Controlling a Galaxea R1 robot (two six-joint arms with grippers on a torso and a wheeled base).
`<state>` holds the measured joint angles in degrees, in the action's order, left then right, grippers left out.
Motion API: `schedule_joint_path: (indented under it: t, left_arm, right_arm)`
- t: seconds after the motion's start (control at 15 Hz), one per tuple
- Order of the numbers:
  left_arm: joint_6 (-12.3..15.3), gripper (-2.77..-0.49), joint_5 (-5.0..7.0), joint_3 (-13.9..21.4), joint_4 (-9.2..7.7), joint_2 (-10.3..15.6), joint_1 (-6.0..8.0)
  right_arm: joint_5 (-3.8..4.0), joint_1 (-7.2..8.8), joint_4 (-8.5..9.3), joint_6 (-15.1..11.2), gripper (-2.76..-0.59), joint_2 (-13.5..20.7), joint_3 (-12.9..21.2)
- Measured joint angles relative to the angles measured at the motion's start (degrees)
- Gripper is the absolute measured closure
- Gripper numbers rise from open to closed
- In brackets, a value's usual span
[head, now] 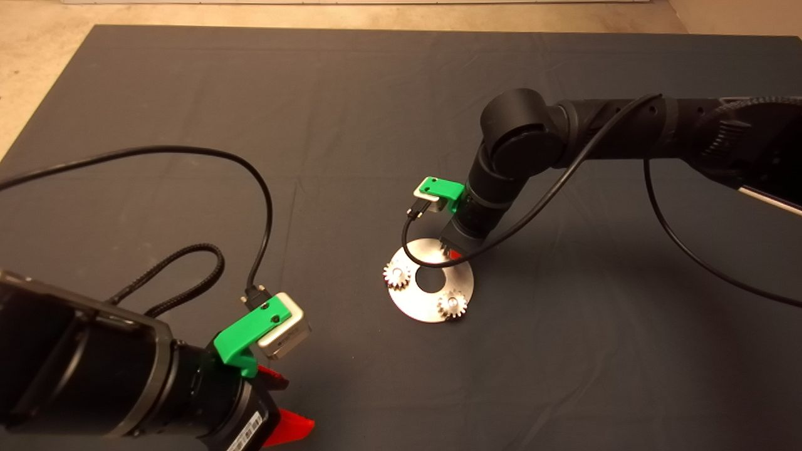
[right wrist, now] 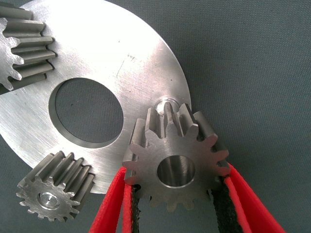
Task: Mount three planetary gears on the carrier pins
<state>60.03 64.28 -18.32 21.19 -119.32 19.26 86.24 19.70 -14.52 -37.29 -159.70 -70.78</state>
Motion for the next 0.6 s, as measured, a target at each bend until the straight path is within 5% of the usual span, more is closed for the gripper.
schedule_joint_path:
  t: [0.6]
  left_arm:
    - [0.00,-1.33,-0.23,0.00,0.00,0.00,0.00]
  right_arm:
    - [0.30,0.02,0.00,0.00,-0.81,-0.65,-0.17]
